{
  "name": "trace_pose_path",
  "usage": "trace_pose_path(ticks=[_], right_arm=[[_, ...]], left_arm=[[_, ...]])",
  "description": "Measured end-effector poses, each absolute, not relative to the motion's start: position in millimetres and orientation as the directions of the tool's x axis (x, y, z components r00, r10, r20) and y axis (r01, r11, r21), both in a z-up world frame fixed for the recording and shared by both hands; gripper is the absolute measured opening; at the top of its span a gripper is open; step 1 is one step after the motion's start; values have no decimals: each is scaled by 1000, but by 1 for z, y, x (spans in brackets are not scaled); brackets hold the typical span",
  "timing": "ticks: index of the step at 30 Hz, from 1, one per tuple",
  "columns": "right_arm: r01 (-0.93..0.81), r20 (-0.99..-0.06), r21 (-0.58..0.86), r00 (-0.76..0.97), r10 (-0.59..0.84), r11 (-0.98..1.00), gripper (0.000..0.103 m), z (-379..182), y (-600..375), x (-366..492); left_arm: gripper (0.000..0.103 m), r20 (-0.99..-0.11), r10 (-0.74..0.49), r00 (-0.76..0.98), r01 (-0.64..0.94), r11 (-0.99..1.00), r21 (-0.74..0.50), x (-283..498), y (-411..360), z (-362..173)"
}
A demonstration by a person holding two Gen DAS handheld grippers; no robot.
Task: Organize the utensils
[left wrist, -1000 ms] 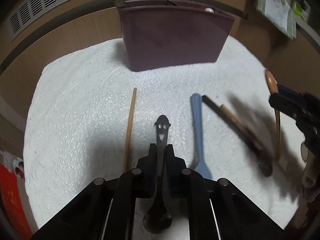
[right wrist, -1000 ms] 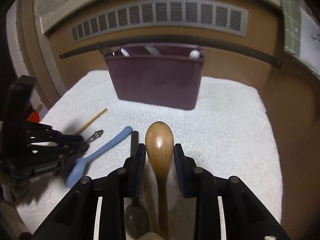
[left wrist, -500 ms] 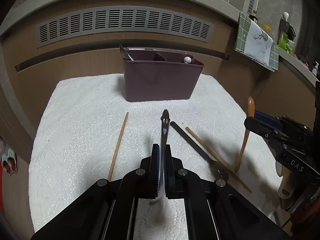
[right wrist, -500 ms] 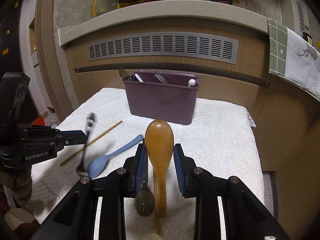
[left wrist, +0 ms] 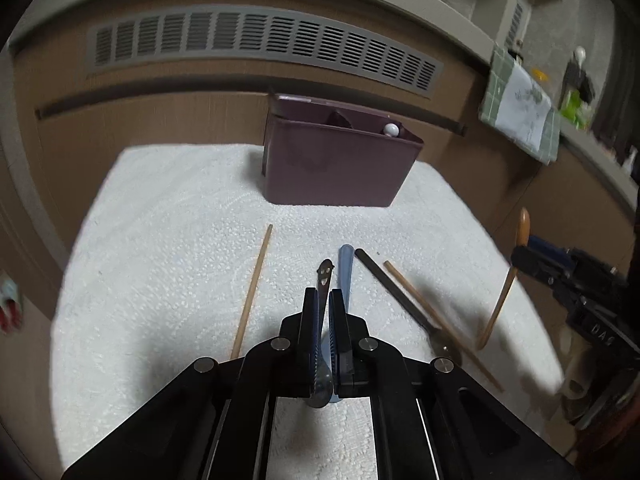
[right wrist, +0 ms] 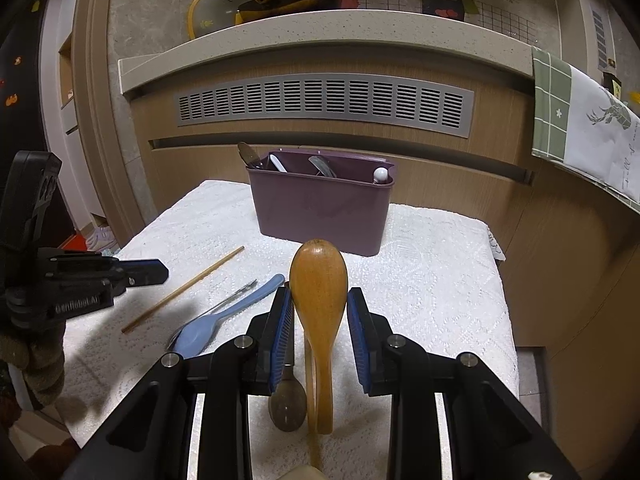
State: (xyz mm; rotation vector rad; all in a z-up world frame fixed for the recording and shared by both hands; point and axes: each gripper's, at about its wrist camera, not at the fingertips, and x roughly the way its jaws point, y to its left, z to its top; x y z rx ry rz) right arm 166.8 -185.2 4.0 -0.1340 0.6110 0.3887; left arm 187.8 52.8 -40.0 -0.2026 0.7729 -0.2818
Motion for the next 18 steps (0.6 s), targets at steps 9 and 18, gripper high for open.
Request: trace_pose_path(ticks=[9, 18], right_arm=[[-386, -606, -7, 736, 303, 922, 26, -7, -189, 171], [-394, -608, -11, 732, 307, 919, 26, -11, -185, 175]], left_arm=[[47, -747, -222, 627, 147, 975, -167, 190, 59, -75], [26, -857, -125, 501, 189, 981, -32, 252, 52, -92]])
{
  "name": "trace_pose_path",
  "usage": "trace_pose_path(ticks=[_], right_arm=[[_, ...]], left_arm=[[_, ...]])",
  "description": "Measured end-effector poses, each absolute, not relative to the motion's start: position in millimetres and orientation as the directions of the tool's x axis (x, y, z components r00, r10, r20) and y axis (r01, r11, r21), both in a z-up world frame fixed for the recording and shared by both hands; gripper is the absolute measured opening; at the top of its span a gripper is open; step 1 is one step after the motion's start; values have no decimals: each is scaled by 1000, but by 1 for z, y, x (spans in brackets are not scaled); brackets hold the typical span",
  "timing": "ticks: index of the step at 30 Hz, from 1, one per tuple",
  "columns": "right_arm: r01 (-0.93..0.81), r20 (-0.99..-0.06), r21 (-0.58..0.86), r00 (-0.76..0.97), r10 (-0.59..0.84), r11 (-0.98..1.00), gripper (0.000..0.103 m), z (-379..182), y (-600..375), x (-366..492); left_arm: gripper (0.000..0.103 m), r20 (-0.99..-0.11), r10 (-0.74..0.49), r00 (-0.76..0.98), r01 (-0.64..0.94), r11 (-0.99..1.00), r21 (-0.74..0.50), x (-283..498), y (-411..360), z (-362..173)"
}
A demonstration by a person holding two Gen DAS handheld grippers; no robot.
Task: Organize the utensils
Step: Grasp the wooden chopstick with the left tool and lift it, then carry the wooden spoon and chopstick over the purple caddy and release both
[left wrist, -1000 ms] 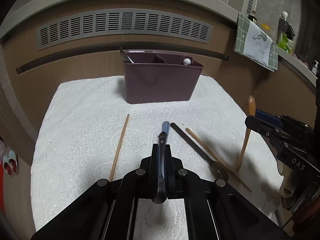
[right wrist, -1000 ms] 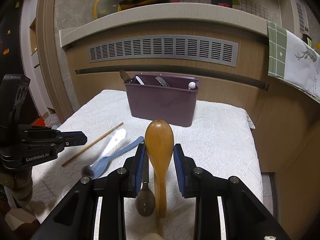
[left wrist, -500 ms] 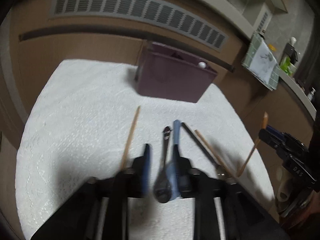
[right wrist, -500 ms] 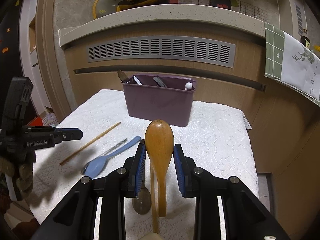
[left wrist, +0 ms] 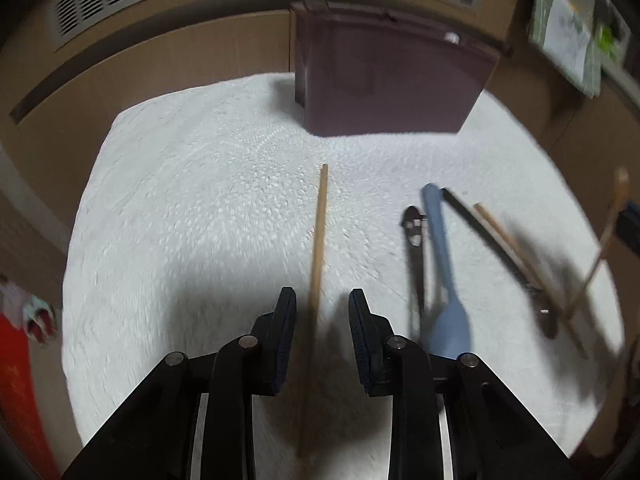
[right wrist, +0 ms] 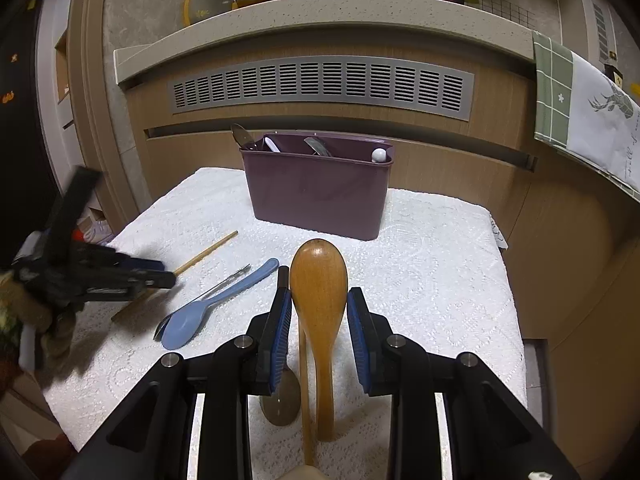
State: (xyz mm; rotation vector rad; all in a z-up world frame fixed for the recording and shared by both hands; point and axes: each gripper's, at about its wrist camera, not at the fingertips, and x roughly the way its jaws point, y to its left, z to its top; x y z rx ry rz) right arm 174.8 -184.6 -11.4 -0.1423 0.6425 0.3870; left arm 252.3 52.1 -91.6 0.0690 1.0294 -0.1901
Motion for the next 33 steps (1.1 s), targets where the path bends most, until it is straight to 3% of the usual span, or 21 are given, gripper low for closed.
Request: trace_pose_path(ticks=[3, 4, 7, 10, 13, 17, 21, 24, 28, 33], right_arm=[[-399, -604, -12, 734, 311, 917, 26, -11, -184, 174], [-399, -601, -13, 736, 312, 917, 26, -10, -184, 174], [-388, -587, -9, 748, 309, 922, 26, -7, -187, 177], [-379, -569, 7, 759, 315, 925, 26, -2, -194, 179], [-373, -573, 48, 750, 331, 927, 26, 1, -199, 188], [-380, -548, 86, 754, 362, 921, 26, 11, -199, 200], [-403, -402, 69, 826, 395, 913, 26, 72, -195, 223], [-382, -308, 24, 876, 370, 924, 26, 119, -190, 245], [-371, -215, 22, 905, 367, 928, 26, 153, -185, 283], [-381, -244, 35, 893, 378, 924, 26, 133, -177, 329]], left_arm=[[7, -867, -115, 485, 218, 976, -8, 269, 43, -89], [6, -869, -125, 478, 216, 976, -22, 272, 42, -87], [5, -827, -171, 535, 190, 979, -79, 265, 46, -71], [5, -726, -257, 638, 177, 966, -186, 238, 54, -41], [6, -631, -263, 730, 161, 963, -215, 221, 56, -15], [6, -479, -314, 819, 205, 942, -266, 226, 50, 35], [6, -188, -318, 929, 254, 919, -301, 243, 50, 110], [6, -31, -266, 963, 245, 922, -300, 265, 46, 134], [6, -41, -204, 978, 185, 941, -283, 309, 34, 119], [6, -41, -114, 993, 96, 945, -313, 347, 27, 86]])
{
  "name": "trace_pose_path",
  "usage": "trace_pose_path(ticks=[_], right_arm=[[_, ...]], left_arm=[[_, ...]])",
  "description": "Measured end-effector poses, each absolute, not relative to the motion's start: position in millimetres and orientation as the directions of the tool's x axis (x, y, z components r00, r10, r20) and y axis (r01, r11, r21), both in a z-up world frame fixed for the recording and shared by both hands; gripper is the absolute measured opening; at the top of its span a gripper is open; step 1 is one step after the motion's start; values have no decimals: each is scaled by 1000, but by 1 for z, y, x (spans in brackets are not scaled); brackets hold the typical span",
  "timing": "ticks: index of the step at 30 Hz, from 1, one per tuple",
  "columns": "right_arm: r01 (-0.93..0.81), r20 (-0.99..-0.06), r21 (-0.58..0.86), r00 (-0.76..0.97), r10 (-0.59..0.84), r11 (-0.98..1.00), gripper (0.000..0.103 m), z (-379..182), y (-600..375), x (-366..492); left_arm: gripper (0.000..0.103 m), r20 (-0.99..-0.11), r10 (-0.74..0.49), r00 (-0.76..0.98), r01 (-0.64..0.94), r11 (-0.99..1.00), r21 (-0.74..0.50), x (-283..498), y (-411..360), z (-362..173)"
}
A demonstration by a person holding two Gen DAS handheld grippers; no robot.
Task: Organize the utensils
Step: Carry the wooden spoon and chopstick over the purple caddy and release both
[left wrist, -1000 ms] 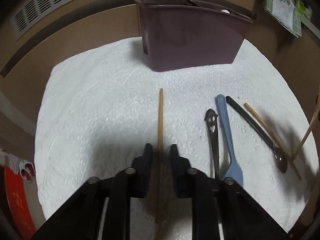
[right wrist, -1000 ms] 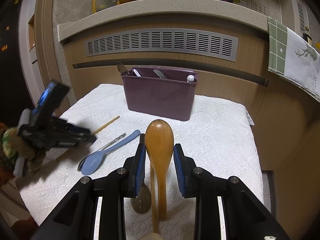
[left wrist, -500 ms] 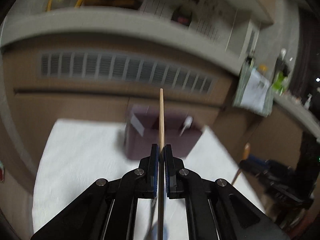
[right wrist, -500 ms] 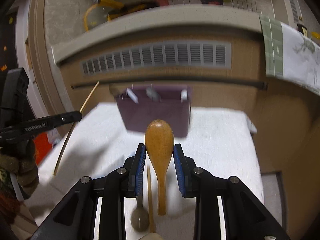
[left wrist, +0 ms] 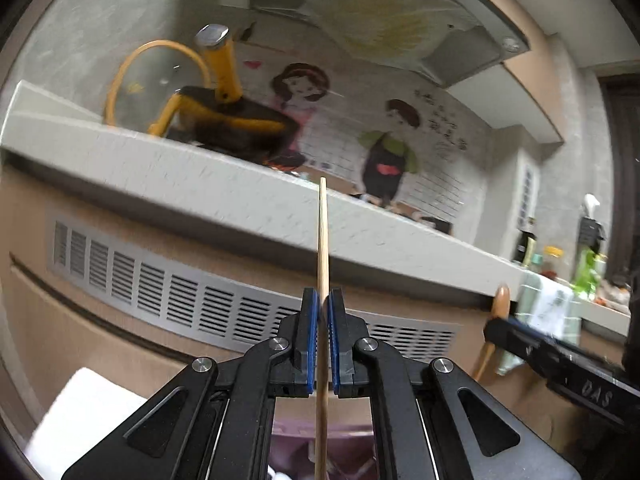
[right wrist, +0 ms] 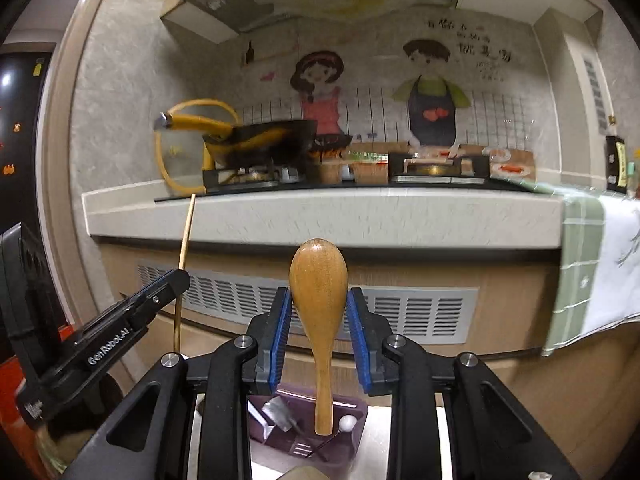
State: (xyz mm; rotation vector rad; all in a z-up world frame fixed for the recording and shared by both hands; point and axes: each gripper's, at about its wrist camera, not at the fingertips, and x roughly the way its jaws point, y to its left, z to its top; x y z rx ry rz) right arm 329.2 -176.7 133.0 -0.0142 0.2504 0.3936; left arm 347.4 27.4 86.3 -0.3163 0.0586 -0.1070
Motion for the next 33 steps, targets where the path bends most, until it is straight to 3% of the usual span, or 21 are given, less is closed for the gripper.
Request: trace_pose_path(ticks=[7, 16, 18, 20, 25, 29, 33], right_arm=[[-375, -312, 94, 868, 385, 922, 26, 90, -180, 368], [-392, -354, 118, 842, 407, 912, 28, 50, -176, 386], [-417, -418, 139, 798, 435, 898, 28, 38, -177, 389], [-412, -468, 162, 768, 438, 897, 28, 29, -182, 384], [-381, -475, 123, 788, 392, 916, 28, 34, -197, 347], [-368, -476, 108, 796, 373, 924, 28, 42, -207, 312], [-371, -508, 78, 784, 357, 925, 28, 38, -206, 272]], left_arm=[[6, -41, -36, 999, 22, 953, -302, 377, 19, 54], [8, -138, -86, 987, 39, 949, -312, 373, 20, 16], [19, -170, -128, 977, 67, 943, -326, 365, 24, 13], [39, -187, -147, 971, 77, 938, -338, 353, 30, 16], [41, -222, -154, 963, 65, 928, -366, 310, 51, 31], [48, -259, -111, 960, 23, 948, -319, 270, 62, 33], [49, -343, -152, 927, 50, 957, -287, 232, 67, 19]])
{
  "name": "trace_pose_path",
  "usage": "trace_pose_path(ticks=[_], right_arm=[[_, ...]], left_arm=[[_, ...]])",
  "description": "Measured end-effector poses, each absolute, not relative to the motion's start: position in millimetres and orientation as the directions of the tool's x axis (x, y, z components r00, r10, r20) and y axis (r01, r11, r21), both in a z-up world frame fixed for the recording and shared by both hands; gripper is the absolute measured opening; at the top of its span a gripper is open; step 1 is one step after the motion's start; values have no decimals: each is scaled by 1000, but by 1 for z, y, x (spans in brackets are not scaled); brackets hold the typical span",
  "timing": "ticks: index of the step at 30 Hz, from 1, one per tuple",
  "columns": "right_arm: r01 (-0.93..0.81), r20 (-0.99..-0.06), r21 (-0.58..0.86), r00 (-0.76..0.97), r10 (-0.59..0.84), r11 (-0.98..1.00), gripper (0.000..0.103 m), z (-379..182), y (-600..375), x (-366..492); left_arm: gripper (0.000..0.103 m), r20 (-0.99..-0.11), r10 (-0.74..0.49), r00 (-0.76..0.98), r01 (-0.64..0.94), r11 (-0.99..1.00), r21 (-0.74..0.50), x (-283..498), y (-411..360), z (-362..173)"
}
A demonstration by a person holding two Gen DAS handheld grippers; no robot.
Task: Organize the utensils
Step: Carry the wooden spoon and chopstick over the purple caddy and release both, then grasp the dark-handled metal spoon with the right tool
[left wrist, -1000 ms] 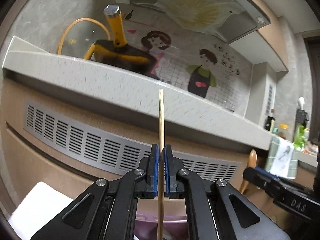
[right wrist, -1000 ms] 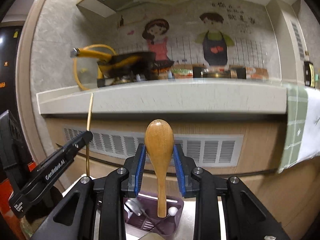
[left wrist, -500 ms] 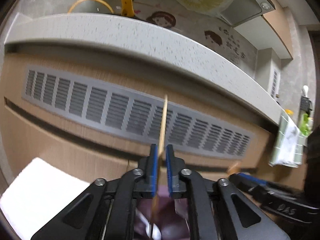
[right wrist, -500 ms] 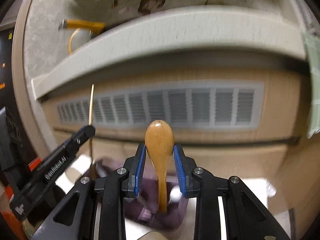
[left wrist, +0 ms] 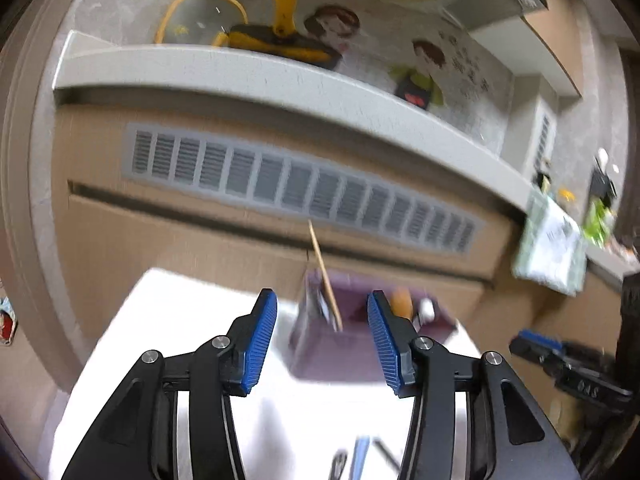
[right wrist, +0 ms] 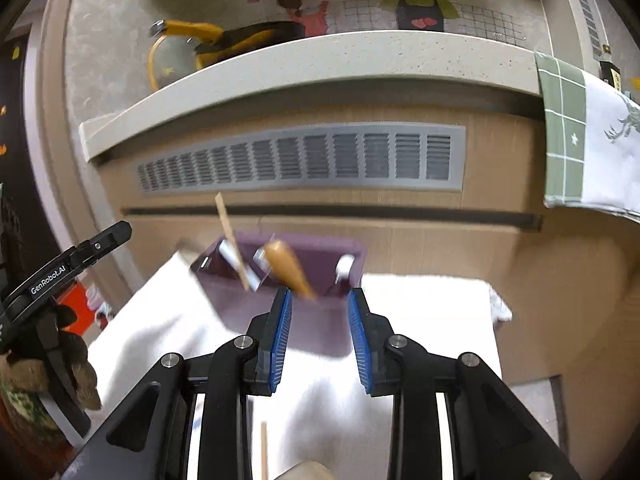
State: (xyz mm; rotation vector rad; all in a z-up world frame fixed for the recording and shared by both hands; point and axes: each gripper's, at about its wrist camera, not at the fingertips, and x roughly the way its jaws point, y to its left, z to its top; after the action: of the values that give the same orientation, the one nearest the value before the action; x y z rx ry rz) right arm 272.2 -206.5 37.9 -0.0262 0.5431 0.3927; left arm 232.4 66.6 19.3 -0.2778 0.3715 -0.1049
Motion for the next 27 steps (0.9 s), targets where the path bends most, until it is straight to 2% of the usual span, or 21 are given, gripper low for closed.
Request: trace_pose_path(ticks=[5, 10, 13, 22, 27], right_arm=[[-429, -592, -4, 729, 344, 903, 28, 10, -186, 220], [-490, -684, -81, 661, 310, 868, 26, -31, -162, 191], [-487, -723, -77, 628, 288, 870, 26, -50, -156, 191], [-408, -802, -48, 560, 208, 912, 26, -83, -152, 221], [-500, -759, -22, 572, 311, 866, 22, -71, -140, 206]], left_arm=[[49, -476, -186, 860, 58, 961, -271, 190, 69, -15], [49, -561, -211, 801, 77, 964, -253, 157, 72, -42], [49, -602, -221, 768, 61, 960, -275, 148, 79, -60], [49, -648, -224, 728, 15, 950, -312, 153, 91, -82], [49, -662, -242, 709, 20, 945, -325, 160, 87, -86]])
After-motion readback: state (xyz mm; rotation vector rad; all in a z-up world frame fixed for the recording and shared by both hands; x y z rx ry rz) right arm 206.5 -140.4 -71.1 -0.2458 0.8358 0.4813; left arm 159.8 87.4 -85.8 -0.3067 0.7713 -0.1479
